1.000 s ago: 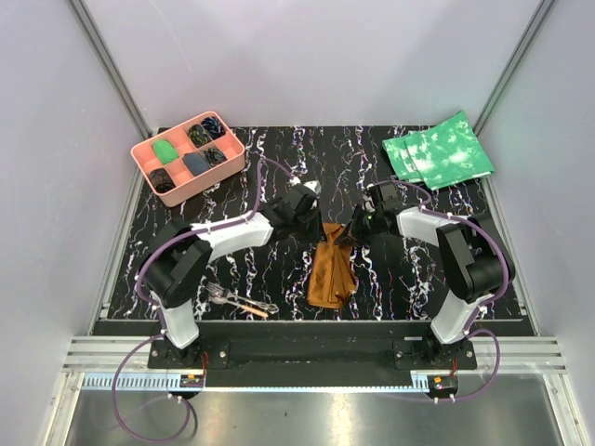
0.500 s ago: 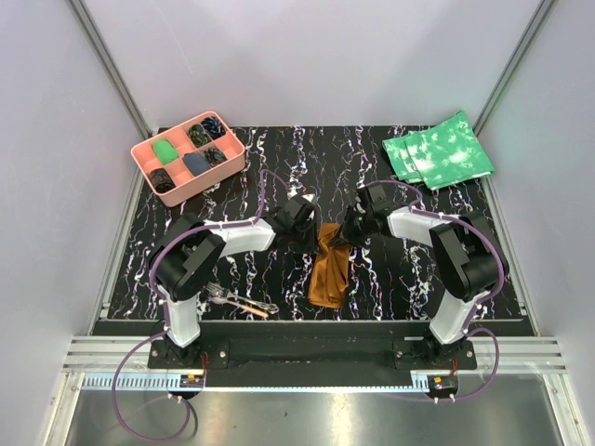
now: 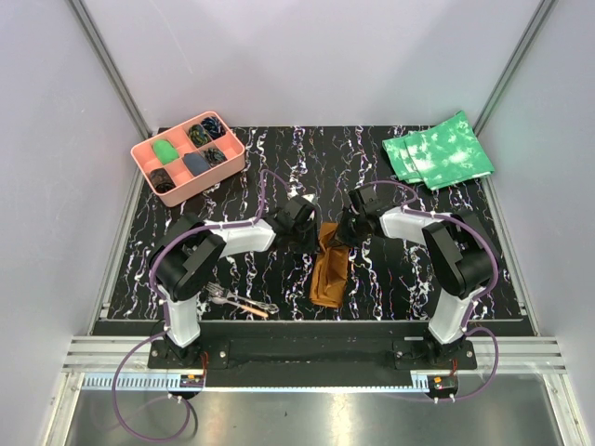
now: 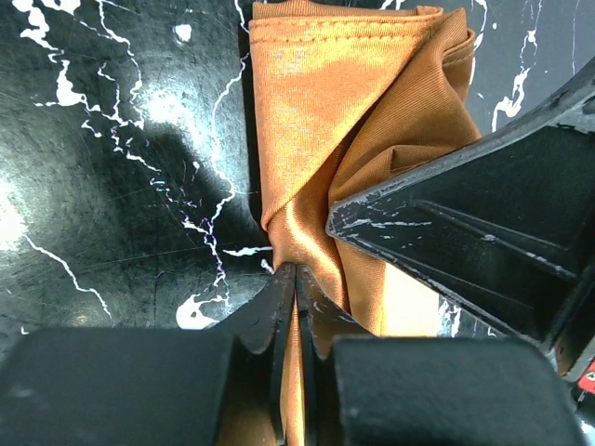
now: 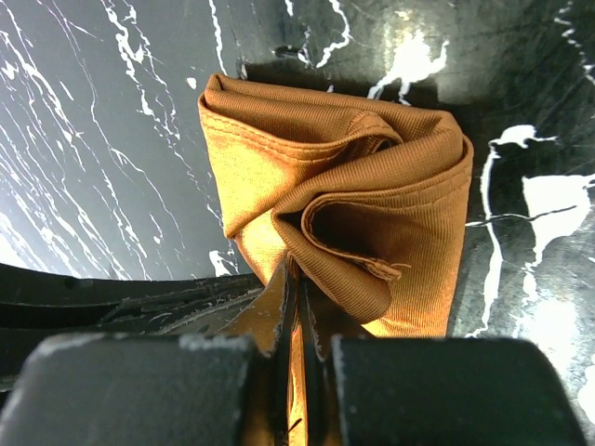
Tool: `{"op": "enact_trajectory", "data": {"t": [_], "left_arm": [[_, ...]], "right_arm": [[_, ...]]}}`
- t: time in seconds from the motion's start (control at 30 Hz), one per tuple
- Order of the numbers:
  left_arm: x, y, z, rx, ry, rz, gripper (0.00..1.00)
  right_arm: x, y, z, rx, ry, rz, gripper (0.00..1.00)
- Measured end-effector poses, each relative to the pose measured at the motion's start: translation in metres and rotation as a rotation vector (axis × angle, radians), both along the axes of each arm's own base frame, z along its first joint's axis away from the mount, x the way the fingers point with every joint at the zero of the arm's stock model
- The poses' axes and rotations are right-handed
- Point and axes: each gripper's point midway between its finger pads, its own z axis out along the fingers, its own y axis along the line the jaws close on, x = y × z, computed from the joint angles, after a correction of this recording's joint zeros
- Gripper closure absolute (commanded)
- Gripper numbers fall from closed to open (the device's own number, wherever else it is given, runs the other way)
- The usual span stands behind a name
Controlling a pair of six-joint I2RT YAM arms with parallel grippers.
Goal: Fold the napkin into a case and place the utensils inside
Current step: Fold the 2/3-rectangle-folded napkin at the center of the board.
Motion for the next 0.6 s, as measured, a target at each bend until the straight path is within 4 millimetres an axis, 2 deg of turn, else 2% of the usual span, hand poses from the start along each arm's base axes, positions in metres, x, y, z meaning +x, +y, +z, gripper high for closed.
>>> {"op": "enact_trajectory", "data": {"t": [0.1,0.13,0.23,0.33,0.43,0.6], "left_arm": [[0.000,0.002,0.002,0.007,-0.005,0.000,0.66],[0.000,0.003,0.004,0.012,-0.009,-0.001,0.58],[-0.002,0.007,0.015,0.013,-0.028,-0.005,0.47],[-0.003,0.010,0.034,0.001,-0.054,-0.009,0.45],[-0.003,0.007,0.047,-0.022,-0.068,-0.027,0.38],[-0.015,-0.001,0.047,-0.024,-0.058,-0.072,0.37]], "right_arm": [[0.001,0.002,0.000,-0.010,-0.009,-0.003,1.00],[0.001,0.003,0.000,-0.013,-0.013,-0.004,1.00],[0.002,0.004,0.000,-0.018,-0.019,-0.007,1.00],[0.002,0.004,0.000,-0.020,-0.020,-0.009,1.00],[0.002,0.004,0.000,-0.019,-0.018,-0.013,0.99],[0.002,0.005,0.000,-0.013,-0.010,-0.028,0.96]]}}
